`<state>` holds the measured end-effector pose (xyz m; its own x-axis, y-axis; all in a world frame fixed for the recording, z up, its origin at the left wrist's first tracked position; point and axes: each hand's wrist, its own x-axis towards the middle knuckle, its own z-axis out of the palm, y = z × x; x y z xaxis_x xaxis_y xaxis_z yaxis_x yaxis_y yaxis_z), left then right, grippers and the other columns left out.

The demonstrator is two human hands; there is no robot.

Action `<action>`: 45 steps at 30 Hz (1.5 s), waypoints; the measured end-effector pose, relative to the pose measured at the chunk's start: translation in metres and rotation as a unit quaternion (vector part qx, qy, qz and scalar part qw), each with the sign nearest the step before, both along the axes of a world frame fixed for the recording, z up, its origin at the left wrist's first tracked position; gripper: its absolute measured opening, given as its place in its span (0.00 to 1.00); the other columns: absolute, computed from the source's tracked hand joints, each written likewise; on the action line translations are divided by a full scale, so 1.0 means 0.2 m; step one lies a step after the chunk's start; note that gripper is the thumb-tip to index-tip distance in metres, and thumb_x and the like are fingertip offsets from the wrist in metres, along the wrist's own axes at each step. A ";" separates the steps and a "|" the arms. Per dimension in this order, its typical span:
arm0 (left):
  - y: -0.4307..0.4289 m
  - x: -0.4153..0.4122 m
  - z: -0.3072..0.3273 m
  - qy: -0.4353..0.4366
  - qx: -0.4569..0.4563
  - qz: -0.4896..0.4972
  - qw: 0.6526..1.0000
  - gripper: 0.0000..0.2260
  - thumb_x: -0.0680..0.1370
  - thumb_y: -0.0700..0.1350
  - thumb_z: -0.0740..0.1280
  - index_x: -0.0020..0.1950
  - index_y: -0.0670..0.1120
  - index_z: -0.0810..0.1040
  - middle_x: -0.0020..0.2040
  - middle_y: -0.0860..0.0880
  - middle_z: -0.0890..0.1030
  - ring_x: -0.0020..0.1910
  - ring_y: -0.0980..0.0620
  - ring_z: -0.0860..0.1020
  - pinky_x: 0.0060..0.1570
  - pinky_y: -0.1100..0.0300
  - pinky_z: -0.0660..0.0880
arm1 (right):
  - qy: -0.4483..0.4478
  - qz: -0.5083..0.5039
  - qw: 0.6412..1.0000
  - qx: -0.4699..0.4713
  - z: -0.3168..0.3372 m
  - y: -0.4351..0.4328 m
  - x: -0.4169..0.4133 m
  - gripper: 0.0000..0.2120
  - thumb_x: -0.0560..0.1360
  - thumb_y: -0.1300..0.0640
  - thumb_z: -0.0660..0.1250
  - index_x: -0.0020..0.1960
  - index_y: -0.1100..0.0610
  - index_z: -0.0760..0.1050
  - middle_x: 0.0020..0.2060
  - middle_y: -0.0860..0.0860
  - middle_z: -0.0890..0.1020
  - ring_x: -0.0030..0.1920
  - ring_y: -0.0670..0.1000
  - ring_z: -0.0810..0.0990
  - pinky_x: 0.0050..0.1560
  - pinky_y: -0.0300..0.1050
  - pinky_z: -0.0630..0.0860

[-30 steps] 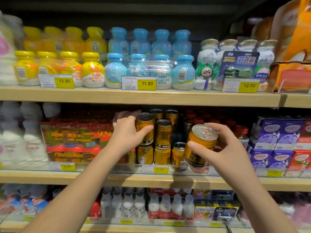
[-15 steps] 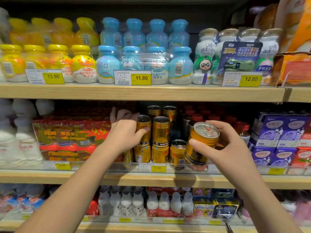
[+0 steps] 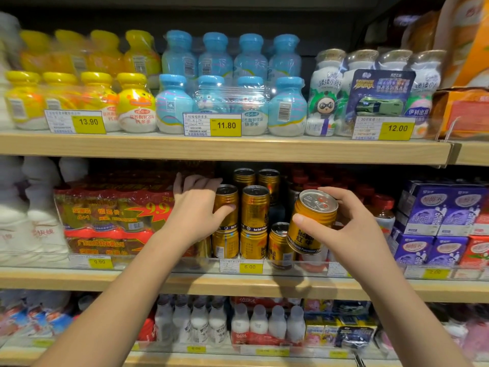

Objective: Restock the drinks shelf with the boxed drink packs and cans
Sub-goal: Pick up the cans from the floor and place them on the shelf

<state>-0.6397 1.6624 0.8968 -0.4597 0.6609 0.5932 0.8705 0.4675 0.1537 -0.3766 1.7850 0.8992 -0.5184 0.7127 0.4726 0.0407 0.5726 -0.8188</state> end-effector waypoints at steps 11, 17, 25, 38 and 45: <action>-0.17 0.21 0.10 -0.039 0.140 -0.094 0.985 0.24 0.78 0.62 0.62 0.71 0.53 0.73 0.63 0.55 0.76 0.68 0.51 0.68 0.72 0.43 0.60 | -0.041 -0.018 0.999 0.025 0.04 0.12 -0.22 0.32 0.69 0.40 0.78 0.69 0.48 0.73 0.51 0.37 0.79 0.51 0.37 0.77 0.47 0.36 0.75; -0.28 0.31 0.14 -0.089 0.169 -0.128 0.973 0.22 0.78 0.62 0.63 0.71 0.57 0.72 0.66 0.60 0.74 0.70 0.59 0.66 0.71 0.46 0.64 | -0.078 -0.037 0.996 0.025 -0.01 0.15 -0.34 0.27 0.70 0.41 0.78 0.64 0.50 0.75 0.48 0.41 0.78 0.51 0.45 0.78 0.47 0.42 0.75; -0.37 0.37 0.14 -0.102 0.173 -0.137 0.970 0.21 0.78 0.60 0.64 0.70 0.56 0.73 0.65 0.62 0.74 0.68 0.64 0.65 0.66 0.45 0.70 | -0.133 -0.041 0.990 0.037 -0.05 0.17 -0.46 0.14 0.75 0.45 0.75 0.53 0.54 0.79 0.44 0.48 0.82 0.46 0.49 0.79 0.36 0.39 0.70; -0.45 0.35 0.10 -0.121 0.167 -0.137 0.969 0.20 0.79 0.59 0.63 0.71 0.58 0.71 0.64 0.64 0.71 0.68 0.65 0.64 0.69 0.50 0.68 | -0.160 -0.084 0.982 0.049 -0.05 0.11 -0.49 0.16 0.78 0.46 0.72 0.49 0.60 0.76 0.40 0.55 0.82 0.43 0.54 0.80 0.39 0.49 0.77; -0.48 0.32 0.07 -0.128 0.169 -0.146 0.966 0.20 0.79 0.59 0.62 0.71 0.58 0.70 0.65 0.63 0.71 0.67 0.68 0.63 0.70 0.53 0.66 | -0.177 -0.124 0.974 0.074 -0.03 0.04 -0.48 0.12 0.79 0.50 0.70 0.53 0.56 0.71 0.52 0.58 0.78 0.51 0.54 0.73 0.46 0.46 0.69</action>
<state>-0.5765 1.5660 0.9114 -0.4432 0.5731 0.6893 0.8710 0.0934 0.4824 -0.4732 1.7927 0.8932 -0.4885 0.7741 0.4027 0.4566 0.6201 -0.6380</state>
